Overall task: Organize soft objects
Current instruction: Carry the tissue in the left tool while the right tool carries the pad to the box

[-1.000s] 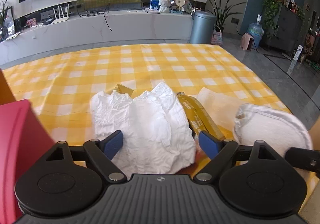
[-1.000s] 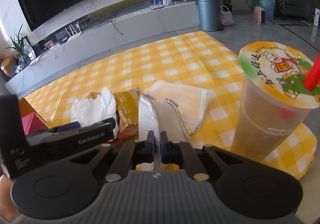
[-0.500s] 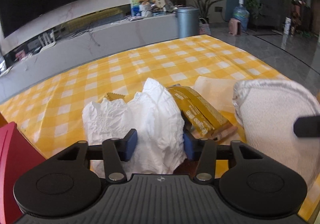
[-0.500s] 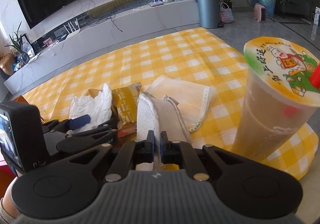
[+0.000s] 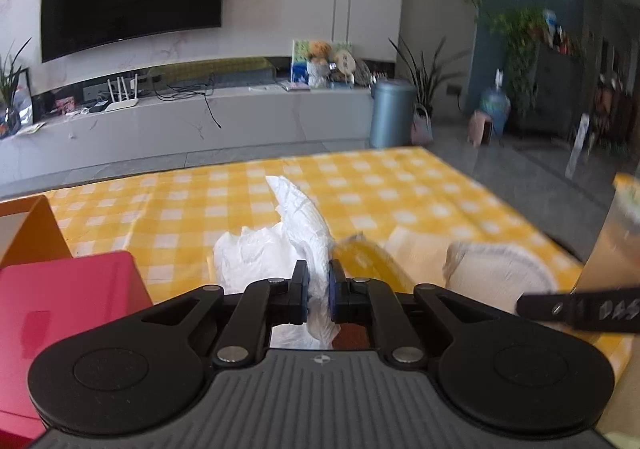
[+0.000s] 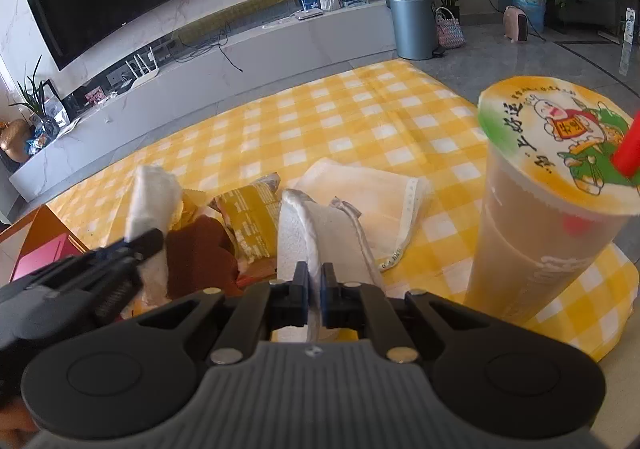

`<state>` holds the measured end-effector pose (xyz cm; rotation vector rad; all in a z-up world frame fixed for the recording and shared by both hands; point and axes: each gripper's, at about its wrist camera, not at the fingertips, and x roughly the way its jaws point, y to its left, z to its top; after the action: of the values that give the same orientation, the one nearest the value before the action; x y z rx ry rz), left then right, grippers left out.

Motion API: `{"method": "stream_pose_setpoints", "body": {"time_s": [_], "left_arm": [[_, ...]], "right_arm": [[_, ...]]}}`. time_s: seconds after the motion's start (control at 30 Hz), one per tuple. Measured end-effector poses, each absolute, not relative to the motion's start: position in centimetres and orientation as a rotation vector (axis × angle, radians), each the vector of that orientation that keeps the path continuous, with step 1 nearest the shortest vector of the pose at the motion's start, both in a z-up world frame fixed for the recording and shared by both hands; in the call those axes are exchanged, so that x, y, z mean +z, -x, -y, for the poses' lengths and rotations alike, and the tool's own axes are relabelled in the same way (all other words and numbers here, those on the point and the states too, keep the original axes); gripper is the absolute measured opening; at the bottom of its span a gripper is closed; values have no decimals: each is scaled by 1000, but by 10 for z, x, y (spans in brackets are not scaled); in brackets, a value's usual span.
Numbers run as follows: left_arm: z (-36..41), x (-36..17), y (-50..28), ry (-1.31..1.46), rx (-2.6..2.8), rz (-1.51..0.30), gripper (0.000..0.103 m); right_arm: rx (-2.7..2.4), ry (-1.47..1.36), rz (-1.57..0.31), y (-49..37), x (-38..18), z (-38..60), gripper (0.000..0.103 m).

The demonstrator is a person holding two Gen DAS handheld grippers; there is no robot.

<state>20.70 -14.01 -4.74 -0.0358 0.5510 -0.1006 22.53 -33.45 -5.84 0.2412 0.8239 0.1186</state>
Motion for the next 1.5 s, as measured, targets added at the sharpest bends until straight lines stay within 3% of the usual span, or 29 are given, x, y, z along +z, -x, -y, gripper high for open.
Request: {"method": "stream_pose_setpoints", "body": {"time_s": [0.9, 1.5], "left_arm": [[100, 38, -173, 181, -220, -371, 11], [15, 95, -112, 168, -154, -346, 11]], "right_arm": [[213, -372, -689, -214, -24, 337, 3], [394, -421, -440, -162, 58, 308, 3]]}}
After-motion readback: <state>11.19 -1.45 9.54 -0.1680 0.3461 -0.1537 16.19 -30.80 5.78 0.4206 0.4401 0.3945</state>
